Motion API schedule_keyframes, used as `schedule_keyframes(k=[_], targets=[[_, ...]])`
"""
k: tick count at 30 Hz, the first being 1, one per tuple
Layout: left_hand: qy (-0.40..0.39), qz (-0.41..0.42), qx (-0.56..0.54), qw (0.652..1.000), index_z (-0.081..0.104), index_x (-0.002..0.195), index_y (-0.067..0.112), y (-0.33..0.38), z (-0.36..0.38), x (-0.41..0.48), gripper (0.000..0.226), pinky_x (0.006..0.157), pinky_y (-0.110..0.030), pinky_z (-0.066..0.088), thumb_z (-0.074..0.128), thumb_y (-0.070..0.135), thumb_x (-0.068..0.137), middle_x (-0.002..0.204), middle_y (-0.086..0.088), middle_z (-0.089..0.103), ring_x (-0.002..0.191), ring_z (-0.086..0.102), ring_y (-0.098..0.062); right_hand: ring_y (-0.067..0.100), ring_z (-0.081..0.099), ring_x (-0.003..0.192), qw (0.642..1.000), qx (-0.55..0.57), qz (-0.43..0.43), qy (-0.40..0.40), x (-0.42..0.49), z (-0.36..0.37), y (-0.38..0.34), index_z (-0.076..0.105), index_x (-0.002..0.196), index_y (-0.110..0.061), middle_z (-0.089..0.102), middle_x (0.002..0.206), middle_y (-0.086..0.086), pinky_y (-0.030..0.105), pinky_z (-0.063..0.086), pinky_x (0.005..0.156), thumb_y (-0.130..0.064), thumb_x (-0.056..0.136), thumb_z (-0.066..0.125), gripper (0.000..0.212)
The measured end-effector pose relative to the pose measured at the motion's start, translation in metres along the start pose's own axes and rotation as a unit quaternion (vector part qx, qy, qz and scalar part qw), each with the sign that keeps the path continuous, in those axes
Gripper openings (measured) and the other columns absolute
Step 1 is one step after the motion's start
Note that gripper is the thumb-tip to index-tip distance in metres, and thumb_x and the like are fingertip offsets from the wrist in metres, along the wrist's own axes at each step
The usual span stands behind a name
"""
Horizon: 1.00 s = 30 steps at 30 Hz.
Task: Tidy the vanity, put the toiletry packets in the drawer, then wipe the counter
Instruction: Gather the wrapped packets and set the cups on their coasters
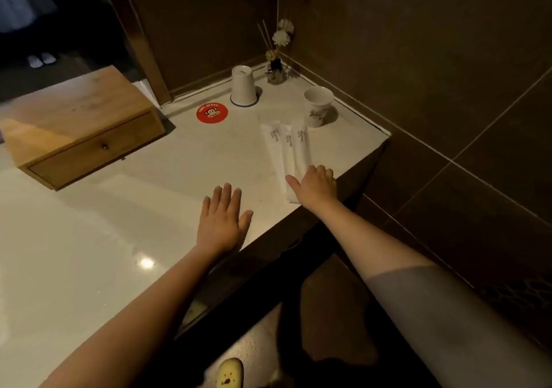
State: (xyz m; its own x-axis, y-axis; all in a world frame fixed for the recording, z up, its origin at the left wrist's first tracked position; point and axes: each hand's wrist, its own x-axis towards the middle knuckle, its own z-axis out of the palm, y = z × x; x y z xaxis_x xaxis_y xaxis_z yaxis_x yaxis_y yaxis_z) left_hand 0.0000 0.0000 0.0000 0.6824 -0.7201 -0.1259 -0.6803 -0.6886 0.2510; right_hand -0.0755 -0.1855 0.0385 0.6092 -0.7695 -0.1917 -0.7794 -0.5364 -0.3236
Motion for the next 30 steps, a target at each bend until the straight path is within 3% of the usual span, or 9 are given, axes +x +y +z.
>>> schedule_keyframes(k=[5, 9, 14, 19, 26, 30], targets=[[-0.012, -0.010, 0.022, 1.000, 0.000, 0.149, 0.020, -0.001, 0.004, 0.004, 0.063, 0.118, -0.042, -0.006, 0.011, 0.051, 0.095, 0.159, -0.005, -0.008, 0.145, -0.013, -0.022, 0.031, 0.037, 0.119, 0.997, -0.078, 0.022, -0.006, 0.012, 0.006, -0.014, 0.043, 0.127, 0.000, 0.041, 0.130, 0.016, 0.041, 0.033, 0.102, -0.068, 0.078, 0.048, 0.084], [-0.017, -0.012, 0.034, 0.999, -0.001, 0.149, 0.020, -0.003, 0.004, 0.004, 0.063, 0.118, -0.041, -0.006, 0.012, 0.050, 0.096, 0.159, -0.005, -0.009, 0.145, -0.012, -0.021, 0.033, 0.040, 0.117, 0.998, -0.063, 0.019, -0.014, 0.014, 0.006, -0.023, 0.045, 0.124, 0.001, 0.041, 0.129, 0.017, 0.043, 0.039, 0.099, -0.041, 0.082, 0.060, 0.061], [-0.033, -0.013, 0.033, 0.999, -0.002, 0.149, 0.020, -0.001, 0.002, 0.005, 0.063, 0.117, -0.041, -0.008, 0.012, 0.050, 0.096, 0.159, -0.005, -0.011, 0.145, -0.014, -0.022, 0.035, 0.045, 0.115, 0.994, -0.107, 0.006, -0.029, 0.013, -0.002, -0.032, 0.041, 0.130, 0.007, 0.044, 0.127, 0.022, 0.045, 0.043, 0.097, -0.008, 0.090, 0.053, 0.044], [-0.041, -0.011, 0.041, 0.998, -0.006, 0.148, 0.020, -0.001, 0.001, 0.005, 0.069, 0.118, -0.042, -0.008, 0.001, 0.054, 0.089, 0.158, -0.006, -0.013, 0.144, -0.016, -0.022, 0.029, 0.051, 0.107, 0.983, -0.177, -0.042, -0.013, 0.013, 0.001, -0.033, 0.045, 0.127, 0.005, 0.051, 0.120, 0.020, 0.038, 0.049, 0.086, -0.004, 0.089, 0.053, 0.041], [-0.070, 0.004, 0.058, 0.996, -0.007, 0.148, 0.018, -0.002, -0.003, 0.006, 0.069, 0.118, -0.042, -0.007, 0.001, 0.053, 0.089, 0.158, -0.007, -0.013, 0.145, -0.015, -0.024, 0.031, 0.055, 0.104, 0.995, -0.086, -0.025, 0.032, 0.018, -0.002, -0.018, 0.054, 0.113, -0.001, 0.056, 0.116, 0.018, 0.040, 0.051, 0.083, -0.006, 0.092, 0.043, 0.025], [-0.046, 0.020, 0.110, 0.993, 0.017, 0.146, 0.016, -0.003, -0.017, 0.014, 0.077, 0.114, -0.041, 0.016, 0.008, 0.061, 0.085, 0.157, -0.009, 0.015, 0.144, 0.013, -0.026, 0.033, 0.061, 0.098, 1.000, 0.022, 0.007, -0.008, 0.022, -0.018, -0.018, 0.058, 0.109, 0.003, 0.062, 0.112, 0.019, 0.034, 0.050, 0.071, -0.016, 0.095, 0.045, 0.027]])
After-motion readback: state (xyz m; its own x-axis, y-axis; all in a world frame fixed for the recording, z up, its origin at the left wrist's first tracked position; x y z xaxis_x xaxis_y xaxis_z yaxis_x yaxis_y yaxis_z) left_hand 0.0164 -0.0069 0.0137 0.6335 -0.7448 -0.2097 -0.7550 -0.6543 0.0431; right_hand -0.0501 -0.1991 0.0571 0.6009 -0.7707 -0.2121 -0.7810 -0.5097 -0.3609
